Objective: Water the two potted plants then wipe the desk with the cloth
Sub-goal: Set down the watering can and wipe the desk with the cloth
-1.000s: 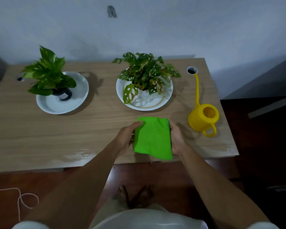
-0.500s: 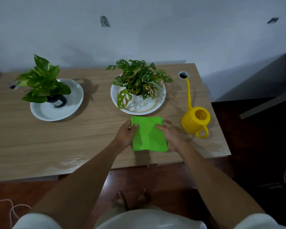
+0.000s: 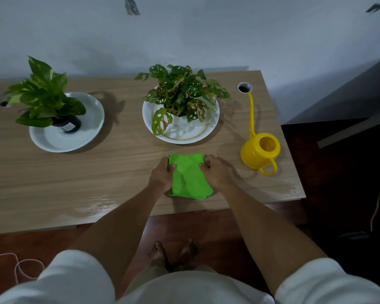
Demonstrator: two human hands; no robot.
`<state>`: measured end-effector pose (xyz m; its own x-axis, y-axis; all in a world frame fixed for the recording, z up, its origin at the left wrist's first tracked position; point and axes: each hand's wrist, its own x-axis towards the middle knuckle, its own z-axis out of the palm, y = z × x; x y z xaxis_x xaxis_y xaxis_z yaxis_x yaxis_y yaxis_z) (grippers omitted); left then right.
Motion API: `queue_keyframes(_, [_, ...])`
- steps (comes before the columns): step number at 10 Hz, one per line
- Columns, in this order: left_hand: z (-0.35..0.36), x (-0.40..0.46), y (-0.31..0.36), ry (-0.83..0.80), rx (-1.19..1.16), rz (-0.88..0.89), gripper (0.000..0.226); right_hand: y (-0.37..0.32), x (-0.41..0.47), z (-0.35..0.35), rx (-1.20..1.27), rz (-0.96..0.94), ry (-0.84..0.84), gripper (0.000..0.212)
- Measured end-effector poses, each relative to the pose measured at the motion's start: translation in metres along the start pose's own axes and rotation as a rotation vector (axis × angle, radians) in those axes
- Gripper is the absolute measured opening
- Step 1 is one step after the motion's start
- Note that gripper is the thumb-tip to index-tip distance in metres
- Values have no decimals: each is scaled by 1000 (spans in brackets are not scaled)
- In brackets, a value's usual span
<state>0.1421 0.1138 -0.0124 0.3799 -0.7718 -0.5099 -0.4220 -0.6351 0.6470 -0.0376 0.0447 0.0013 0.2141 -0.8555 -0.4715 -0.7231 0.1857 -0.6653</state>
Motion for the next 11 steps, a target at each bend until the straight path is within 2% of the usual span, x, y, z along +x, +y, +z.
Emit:
queue_keyframes(2, [2,-9,-1,4,-63,-48,42,-5,-5,1,-108,7,74,21])
queue_keyframes(3, [-3,-13,-3,-18,-42,-67,60,-8,-14,-6,-249,40,113,27])
queue_keyframes(4, [-8,-17,-9,-47,-33,-91,79,-6,-17,-8,-276,93,166,29])
queue_keyframes(5, [-13,-22,-17,-61,-53,-134,85,-8,-19,-2,-266,127,231,34])
queue_keyframes(6, [-20,-24,-23,-51,-76,-137,74,-13,-21,6,-186,128,267,31])
queue_keyframes(7, [-33,-24,-36,-13,-81,-147,54,-21,-18,18,-45,59,241,20])
queue_keyframes(8, [-50,-18,-56,23,-43,-123,53,-31,-14,30,-5,-24,175,14])
queue_keyframes(9, [-74,-7,-75,46,10,-96,57,-51,-13,48,-23,-62,143,16])
queue_keyframes(11, [-128,-7,-99,78,43,-40,44,-86,-14,92,-51,-100,122,19])
